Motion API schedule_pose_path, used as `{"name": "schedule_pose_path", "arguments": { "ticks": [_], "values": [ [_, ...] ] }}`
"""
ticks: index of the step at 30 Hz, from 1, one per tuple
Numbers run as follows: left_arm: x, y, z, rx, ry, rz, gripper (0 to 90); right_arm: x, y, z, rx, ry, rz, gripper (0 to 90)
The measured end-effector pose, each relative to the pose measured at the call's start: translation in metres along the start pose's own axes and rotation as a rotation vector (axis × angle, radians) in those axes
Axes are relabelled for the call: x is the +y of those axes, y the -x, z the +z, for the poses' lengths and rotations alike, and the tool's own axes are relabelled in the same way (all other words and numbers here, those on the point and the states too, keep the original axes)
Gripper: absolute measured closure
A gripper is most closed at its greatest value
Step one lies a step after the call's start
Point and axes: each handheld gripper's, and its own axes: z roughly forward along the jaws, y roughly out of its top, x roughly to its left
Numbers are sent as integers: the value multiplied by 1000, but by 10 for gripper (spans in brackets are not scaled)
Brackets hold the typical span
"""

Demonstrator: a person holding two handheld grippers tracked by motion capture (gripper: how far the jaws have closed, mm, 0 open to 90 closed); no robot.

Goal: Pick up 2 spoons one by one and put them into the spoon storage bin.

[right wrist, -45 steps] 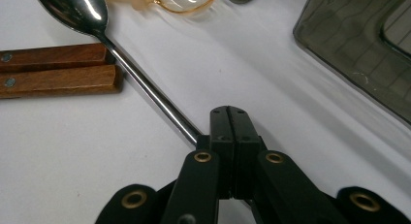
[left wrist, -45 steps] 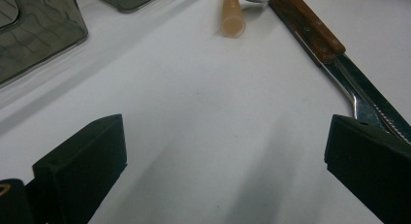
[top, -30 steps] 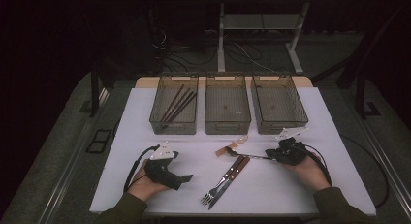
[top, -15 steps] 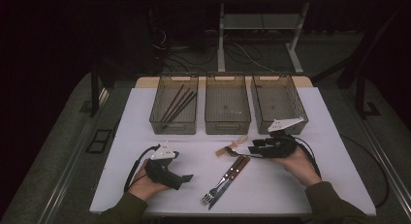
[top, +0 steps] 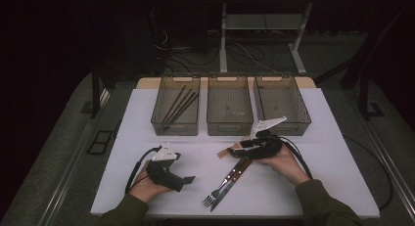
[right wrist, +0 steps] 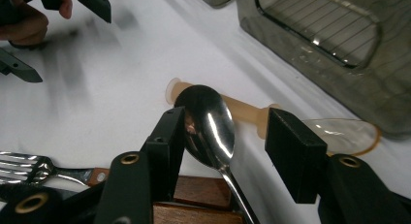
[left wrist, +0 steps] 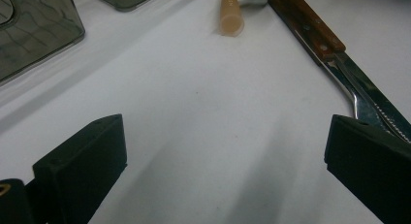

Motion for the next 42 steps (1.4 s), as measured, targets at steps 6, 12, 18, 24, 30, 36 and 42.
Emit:
{"name": "schedule_pose_path", "arguments": {
  "ticks": [6,12,18,24,30,36,42],
  "values": [
    [0,0,1,-2,-7,1,6,-2,-1,8,13,-15,-8,462],
    [0,0,1,-1,-7,0,7,-3,-1,14,17,-33,-18,468],
    [0,0,1,-1,-7,0,7,-5,-1,17,1,-48,-37,489],
    [0,0,1,-2,-10,1,8,-5,-3,18,-30,-56,-89,519],
    [0,1,1,-1,-10,2,9,-2,-9,21,-73,-56,-156,541],
    [0,1,1,-3,-10,3,9,1,-12,27,-73,-58,-181,561],
    [0,1,1,-4,-11,4,10,-1,-15,29,-72,-70,-214,614]
  ]
}}
